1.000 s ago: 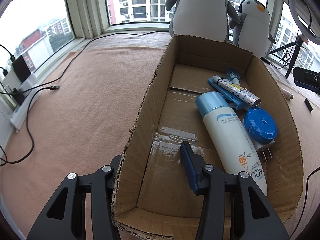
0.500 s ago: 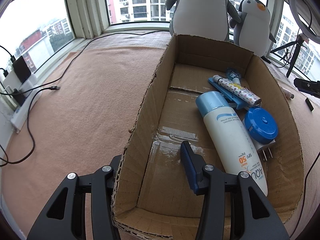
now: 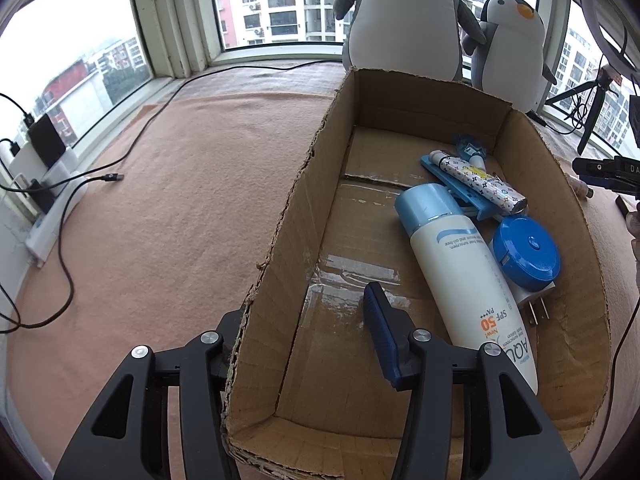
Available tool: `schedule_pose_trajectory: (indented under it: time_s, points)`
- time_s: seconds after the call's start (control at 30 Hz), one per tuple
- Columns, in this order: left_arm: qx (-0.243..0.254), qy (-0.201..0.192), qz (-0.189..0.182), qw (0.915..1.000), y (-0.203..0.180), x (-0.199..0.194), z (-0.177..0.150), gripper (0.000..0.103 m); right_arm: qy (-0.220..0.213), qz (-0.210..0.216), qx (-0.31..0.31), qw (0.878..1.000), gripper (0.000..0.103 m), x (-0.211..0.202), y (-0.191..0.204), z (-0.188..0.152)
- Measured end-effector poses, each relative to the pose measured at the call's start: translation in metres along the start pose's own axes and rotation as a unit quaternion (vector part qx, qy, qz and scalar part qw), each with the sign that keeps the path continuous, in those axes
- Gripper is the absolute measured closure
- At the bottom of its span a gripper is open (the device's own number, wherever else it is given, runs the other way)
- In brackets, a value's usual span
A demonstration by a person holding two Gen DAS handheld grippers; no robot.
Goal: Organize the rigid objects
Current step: 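Withdraw the right gripper from the box toward the pink lotion bottle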
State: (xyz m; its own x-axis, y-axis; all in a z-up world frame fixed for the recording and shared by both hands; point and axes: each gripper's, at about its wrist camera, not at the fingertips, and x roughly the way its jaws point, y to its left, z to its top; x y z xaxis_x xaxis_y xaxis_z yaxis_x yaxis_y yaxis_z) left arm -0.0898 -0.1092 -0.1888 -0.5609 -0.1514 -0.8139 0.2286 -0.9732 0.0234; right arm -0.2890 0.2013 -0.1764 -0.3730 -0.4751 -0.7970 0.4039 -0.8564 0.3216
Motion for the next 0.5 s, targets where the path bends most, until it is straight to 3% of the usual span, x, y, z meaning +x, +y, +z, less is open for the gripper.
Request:
schedule_pose_trajectory:
  time_s: [0.23,0.4,0.5]
  points:
    - [0.000,0.000,0.001,1.0000,-0.001,-0.001,-0.001,0.053,0.013,0.001,-0.016,1.000,0.033,-0.006,-0.001,-0.007]
    - [0.000,0.000,0.001,1.0000,-0.002,-0.001,0.000,0.053,0.026,-0.027,-0.054,0.998,0.033,-0.004,0.012,-0.012]
    - [0.000,0.000,0.001,1.0000,-0.002,-0.001,0.000,0.053,0.030,-0.064,-0.088,0.994,0.035,0.000,0.022,-0.012]
